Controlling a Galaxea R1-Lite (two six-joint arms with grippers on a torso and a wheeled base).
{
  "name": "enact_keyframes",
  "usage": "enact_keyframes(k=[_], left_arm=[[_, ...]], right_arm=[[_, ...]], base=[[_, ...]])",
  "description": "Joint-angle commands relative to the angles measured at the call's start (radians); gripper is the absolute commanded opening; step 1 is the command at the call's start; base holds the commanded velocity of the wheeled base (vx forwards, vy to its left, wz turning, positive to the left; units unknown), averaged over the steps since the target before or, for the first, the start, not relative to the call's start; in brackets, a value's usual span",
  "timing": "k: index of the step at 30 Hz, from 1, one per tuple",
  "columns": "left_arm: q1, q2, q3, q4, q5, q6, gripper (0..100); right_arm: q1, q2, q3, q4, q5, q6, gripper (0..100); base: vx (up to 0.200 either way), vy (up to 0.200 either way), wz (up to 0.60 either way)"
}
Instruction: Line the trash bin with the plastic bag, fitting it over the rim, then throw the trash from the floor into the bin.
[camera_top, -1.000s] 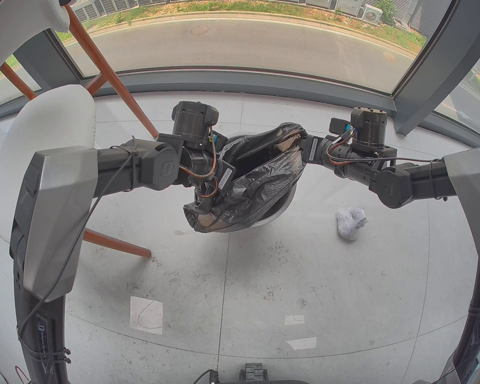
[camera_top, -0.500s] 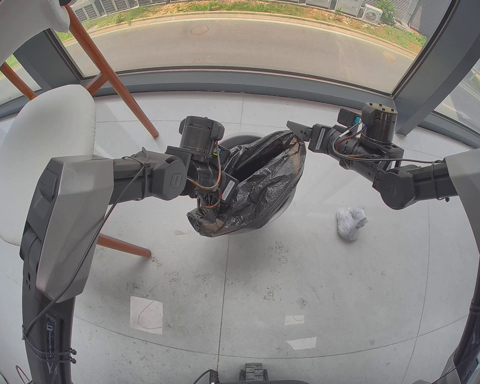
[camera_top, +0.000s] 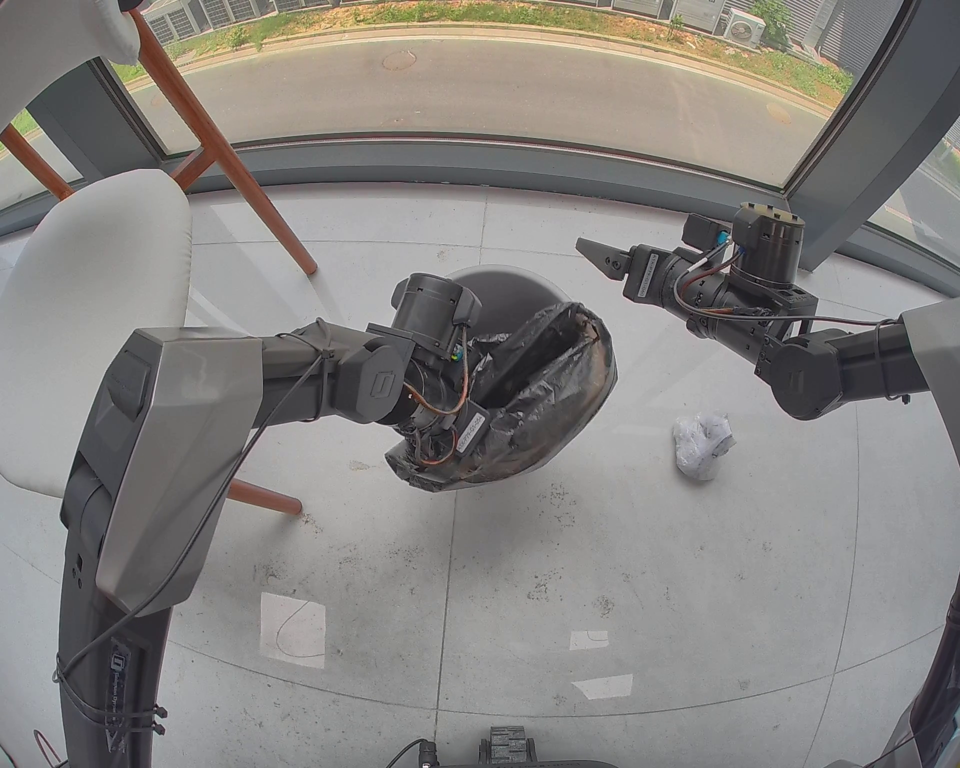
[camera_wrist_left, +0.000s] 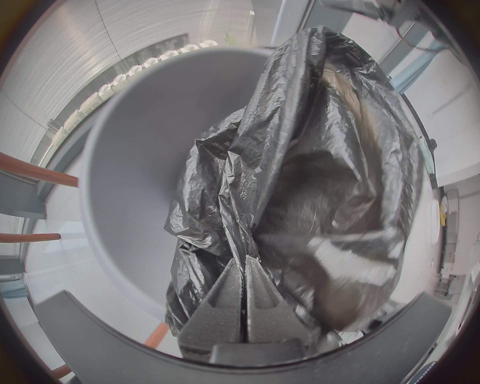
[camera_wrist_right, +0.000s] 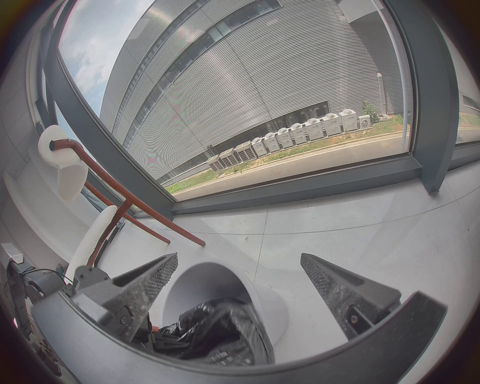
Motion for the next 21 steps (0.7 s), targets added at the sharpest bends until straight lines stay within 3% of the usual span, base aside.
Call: enact_keyframes(k=[1, 21], left_arm=[[-0.001, 0.013, 0.0, 0.038, 0.001, 0.001, 0], [0.008, 0.039, 0.0, -0.259, -0.009, 0.007, 0]], right_arm=[[0.002, -0.005, 0.002, -0.004, 0.0, 0.0, 100], [0.002, -0.007, 0.029, -0.078, -0.006, 0.002, 100]], base=[[0.0, 0.0, 0.0], [0.0, 0.0, 0.0]])
